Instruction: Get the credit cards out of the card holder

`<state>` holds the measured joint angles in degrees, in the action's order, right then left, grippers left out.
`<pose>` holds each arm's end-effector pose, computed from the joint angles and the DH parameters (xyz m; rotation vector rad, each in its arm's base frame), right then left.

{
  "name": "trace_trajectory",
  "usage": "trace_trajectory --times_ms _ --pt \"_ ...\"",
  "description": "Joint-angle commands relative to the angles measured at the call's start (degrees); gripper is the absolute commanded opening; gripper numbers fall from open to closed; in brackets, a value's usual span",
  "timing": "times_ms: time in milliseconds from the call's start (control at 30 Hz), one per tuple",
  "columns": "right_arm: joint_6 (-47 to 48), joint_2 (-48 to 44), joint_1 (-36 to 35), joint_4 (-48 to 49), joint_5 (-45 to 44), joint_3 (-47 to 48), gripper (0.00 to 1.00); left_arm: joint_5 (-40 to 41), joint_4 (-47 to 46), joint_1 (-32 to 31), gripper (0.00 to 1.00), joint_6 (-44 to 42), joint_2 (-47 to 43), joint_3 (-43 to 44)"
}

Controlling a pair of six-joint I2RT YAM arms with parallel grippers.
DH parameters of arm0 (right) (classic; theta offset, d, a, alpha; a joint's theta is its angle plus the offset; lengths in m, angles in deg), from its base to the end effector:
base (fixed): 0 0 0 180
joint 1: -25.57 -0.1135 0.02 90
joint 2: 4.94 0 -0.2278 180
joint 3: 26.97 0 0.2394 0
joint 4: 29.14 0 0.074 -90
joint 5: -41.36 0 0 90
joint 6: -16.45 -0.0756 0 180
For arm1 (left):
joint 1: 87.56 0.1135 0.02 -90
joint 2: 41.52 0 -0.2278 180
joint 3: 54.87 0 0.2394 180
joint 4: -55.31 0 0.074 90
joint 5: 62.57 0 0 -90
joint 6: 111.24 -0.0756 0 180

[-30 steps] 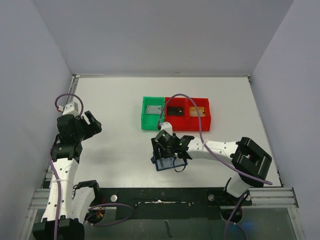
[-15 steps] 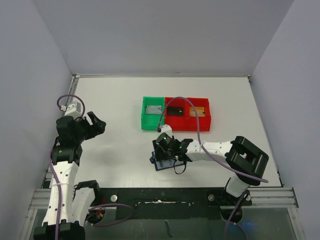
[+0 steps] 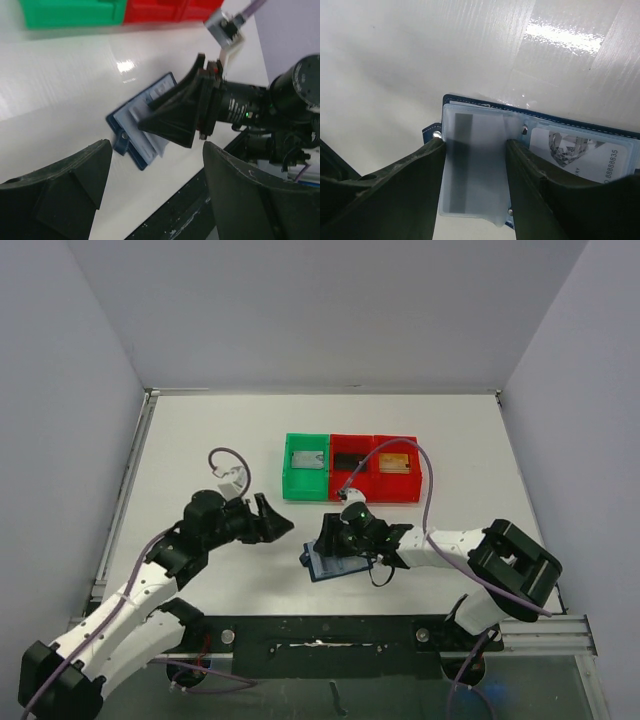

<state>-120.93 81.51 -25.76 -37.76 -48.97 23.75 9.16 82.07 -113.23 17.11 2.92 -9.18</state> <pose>0.1923 0.2396 0.0965 -0.0832 2.5020 0.7948 0.1955 -0.1202 0.2154 -0.0205 2.1477 -1.0059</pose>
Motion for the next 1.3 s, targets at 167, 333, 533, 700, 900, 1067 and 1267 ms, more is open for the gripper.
trace_trajectory --times_ms 167,333,533,700,900,1067,1267 --pt "-3.02 -2.52 3.24 7.23 5.8 -5.1 0.5 14.06 -18.31 -19.79 0.68 12.92 9.14 -6.26" --pt "-3.25 -2.91 3.86 7.95 6.22 -6.17 0.5 14.91 -27.5 -22.97 0.65 17.74 13.34 -9.91" --pt "-3.16 -2.37 4.29 8.51 7.26 -6.1 0.5 14.55 -35.05 -25.74 0.6 19.37 20.1 -10.76" --pt "-3.02 -2.25 4.57 8.41 7.43 -5.97 0.5 14.08 -39.71 -26.82 0.56 20.08 24.12 -10.68" --pt "-2.99 -1.8 4.6 8.61 8.04 -5.89 0.5 13.29 -43.56 -27.21 0.51 21.09 29.32 -10.86" --pt "-2.79 -1.53 4.75 8.97 8.33 -5.84 0.51 13.18 -45.83 -27.57 0.45 21.49 31.54 -11.15" --pt "-2.68 -1.28 4.94 9.59 9.56 -5.65 0.51 14.61 -46.03 -27.6 0.38 21.34 33.84 -10.61"
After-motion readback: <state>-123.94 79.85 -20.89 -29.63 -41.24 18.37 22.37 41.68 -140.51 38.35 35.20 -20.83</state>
